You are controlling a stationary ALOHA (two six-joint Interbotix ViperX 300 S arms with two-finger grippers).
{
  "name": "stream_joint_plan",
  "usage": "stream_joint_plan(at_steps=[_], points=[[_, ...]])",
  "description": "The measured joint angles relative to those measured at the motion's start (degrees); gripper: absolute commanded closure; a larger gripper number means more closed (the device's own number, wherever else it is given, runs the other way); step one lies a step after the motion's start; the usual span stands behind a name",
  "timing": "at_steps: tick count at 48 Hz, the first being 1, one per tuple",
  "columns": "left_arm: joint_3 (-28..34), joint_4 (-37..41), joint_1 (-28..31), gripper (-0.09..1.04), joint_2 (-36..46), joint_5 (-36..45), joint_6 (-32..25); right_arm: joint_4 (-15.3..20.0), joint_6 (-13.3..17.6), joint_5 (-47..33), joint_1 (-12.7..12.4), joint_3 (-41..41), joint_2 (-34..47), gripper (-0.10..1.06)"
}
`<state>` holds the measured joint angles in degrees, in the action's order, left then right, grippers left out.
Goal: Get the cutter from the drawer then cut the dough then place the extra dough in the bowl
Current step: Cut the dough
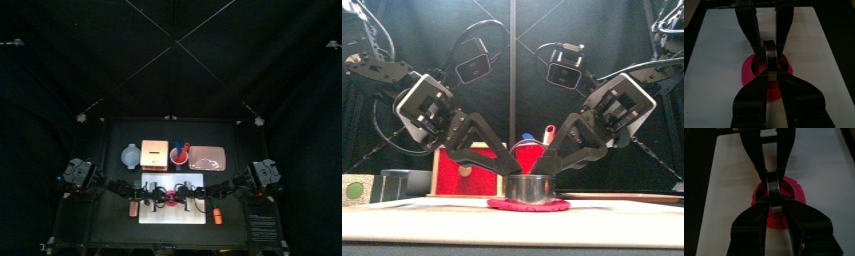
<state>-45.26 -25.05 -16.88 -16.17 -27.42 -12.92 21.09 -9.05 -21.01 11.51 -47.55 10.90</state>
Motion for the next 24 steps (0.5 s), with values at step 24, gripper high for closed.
stream_joint_plan(at_steps=[24], points=[[-1.4, 3.1, 1.0, 0.33, 4.0, 1.7, 0.0, -1.5, 0.3, 0.5, -0.2, 0.4, -2.8, 0.27]])
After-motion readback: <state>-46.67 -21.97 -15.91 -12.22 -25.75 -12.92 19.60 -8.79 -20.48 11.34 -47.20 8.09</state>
